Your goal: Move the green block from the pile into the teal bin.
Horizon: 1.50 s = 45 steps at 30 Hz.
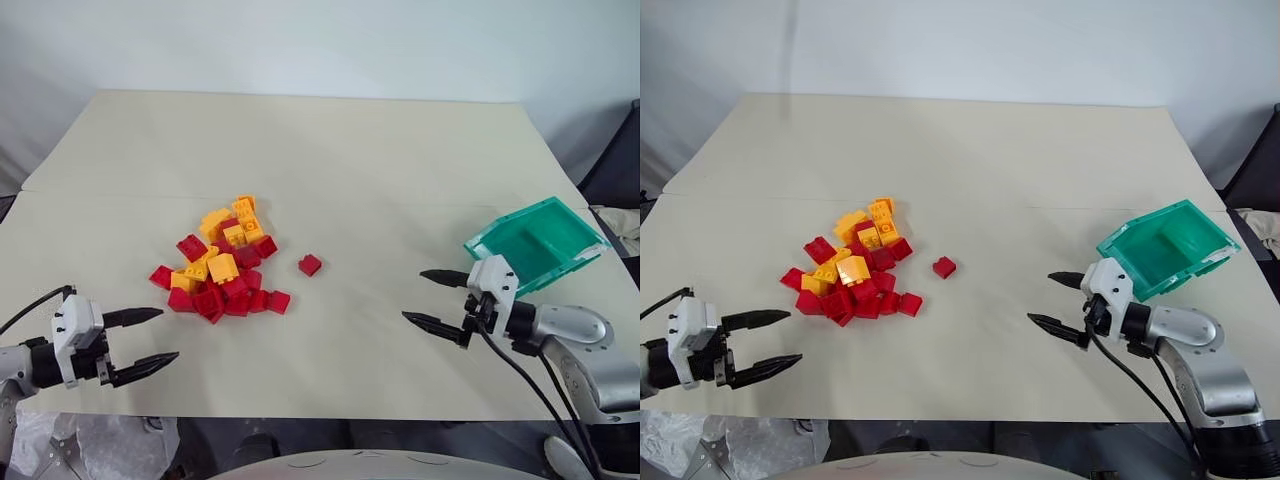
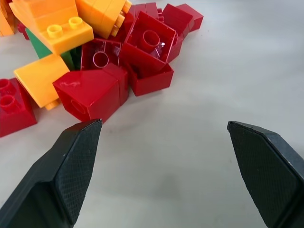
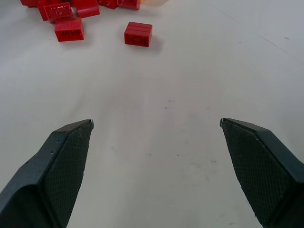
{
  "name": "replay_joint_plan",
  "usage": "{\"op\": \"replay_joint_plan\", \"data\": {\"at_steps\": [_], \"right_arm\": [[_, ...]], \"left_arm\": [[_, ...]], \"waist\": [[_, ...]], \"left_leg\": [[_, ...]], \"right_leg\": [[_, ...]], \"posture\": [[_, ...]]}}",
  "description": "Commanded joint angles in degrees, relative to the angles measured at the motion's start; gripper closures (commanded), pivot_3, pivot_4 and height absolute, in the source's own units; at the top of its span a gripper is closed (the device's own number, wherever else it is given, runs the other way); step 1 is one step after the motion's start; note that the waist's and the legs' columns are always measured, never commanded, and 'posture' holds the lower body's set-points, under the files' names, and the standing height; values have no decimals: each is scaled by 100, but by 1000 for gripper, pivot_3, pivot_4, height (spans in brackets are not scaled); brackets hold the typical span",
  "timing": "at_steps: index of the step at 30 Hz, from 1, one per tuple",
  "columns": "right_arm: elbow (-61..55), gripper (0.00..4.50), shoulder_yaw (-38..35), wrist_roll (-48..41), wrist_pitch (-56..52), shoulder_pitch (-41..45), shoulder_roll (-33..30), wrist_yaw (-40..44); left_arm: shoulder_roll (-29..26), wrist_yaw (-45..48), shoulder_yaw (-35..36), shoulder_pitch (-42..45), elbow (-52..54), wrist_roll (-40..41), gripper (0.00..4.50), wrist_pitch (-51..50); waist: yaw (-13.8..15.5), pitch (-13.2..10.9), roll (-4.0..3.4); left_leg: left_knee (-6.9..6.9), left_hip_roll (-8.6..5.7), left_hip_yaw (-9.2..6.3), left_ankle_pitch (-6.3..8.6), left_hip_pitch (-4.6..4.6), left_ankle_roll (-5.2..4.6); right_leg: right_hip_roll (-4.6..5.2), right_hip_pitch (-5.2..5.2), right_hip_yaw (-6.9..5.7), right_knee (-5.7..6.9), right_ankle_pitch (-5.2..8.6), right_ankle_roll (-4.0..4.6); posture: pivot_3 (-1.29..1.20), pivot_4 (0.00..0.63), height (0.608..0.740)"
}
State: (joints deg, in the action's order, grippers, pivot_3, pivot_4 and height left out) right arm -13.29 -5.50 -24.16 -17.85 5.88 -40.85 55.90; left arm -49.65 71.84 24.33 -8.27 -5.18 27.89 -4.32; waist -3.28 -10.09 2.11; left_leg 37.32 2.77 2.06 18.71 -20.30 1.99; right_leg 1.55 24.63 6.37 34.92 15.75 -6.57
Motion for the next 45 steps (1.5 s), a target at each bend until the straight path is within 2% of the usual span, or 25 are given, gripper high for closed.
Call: {"op": "replay_joint_plan", "data": {"at_steps": [1,8,13,16,21,27,28,29,35,39,45], "right_arm": [[-163,20,-44,-88,10,61,57,-56],[-104,20,-17,-130,-63,238,125,-95],[-13,20,4,-199,-148,558,215,-109],[58,0,39,-201,-190,734,324,-152],[133,0,158,-145,-156,886,519,-155],[112,0,296,-135,-151,1013,762,-259],[112,0,312,-123,-137,1037,824,-299],[107,0,319,-114,-135,1054,875,-336],[-30,0,328,-118,-166,1057,1035,-500],[-131,0,339,-190,-196,1063,1053,-530],[-419,0,501,-521,-449,1166,893,-101]], "left_arm": [[19,-12,39,89,72,71,0,17],[-9,-655,23,293,365,125,0,-812],[110,-467,28,505,589,334,0,-737],[148,-445,-99,527,878,351,567,-763],[441,-773,-509,1111,1229,435,2132,-1041],[545,-753,-1146,2185,194,-71,4029,-817],[573,-798,-1249,2395,-152,-223,4151,-740],[590,-828,-1326,2559,-450,-352,4460,-653],[567,-971,-1576,3388,-2002,-1008,4460,63],[463,-1183,-1502,3672,-2565,-1198,4460,281],[269,-1439,-1280,3715,-2877,-1305,4460,256]], "waist": [[0,0,0],[-6,0,0],[-5,0,0],[0,0,0],[13,0,0],[11,0,0],[-2,0,0],[-3,0,-1],[11,0,-1],[17,0,-1],[10,0,2]], "left_leg": [[0,0,0,0,0,0],[2,0,0,0,0,0],[3,1,0,0,2,0],[7,1,0,0,1,0],[8,0,0,0,-1,0],[26,-3,-2,0,-2,-1],[28,-3,-2,0,-2,-1],[29,-3,-1,1,-1,-2],[49,-1,-1,1,-3,-3],[70,-5,0,2,3,-3],[74,-3,-3,1,-4,-4]], "right_leg": [[0,0,0,0,0,0],[-2,0,1,6,0,-1],[-3,0,2,8,-1,-1],[-3,0,2,10,-1,-1],[-2,-1,2,9,-1,-3],[-6,-2,3,21,-4,-7],[-8,-2,2,21,-4,-8],[-9,-2,5,22,-4,-8],[-13,-2,6,37,-4,-8],[-11,-9,9,60,-4,-8],[-13,-2,7,65,-5,-10]], "posture": [[0,150,740],[0,150,740],[0,150,740],[0,150,740],[0,150,740],[0,150,740],[0,150,740],[0,150,740],[0,150,740],[0,150,740],[0,150,740]]}}
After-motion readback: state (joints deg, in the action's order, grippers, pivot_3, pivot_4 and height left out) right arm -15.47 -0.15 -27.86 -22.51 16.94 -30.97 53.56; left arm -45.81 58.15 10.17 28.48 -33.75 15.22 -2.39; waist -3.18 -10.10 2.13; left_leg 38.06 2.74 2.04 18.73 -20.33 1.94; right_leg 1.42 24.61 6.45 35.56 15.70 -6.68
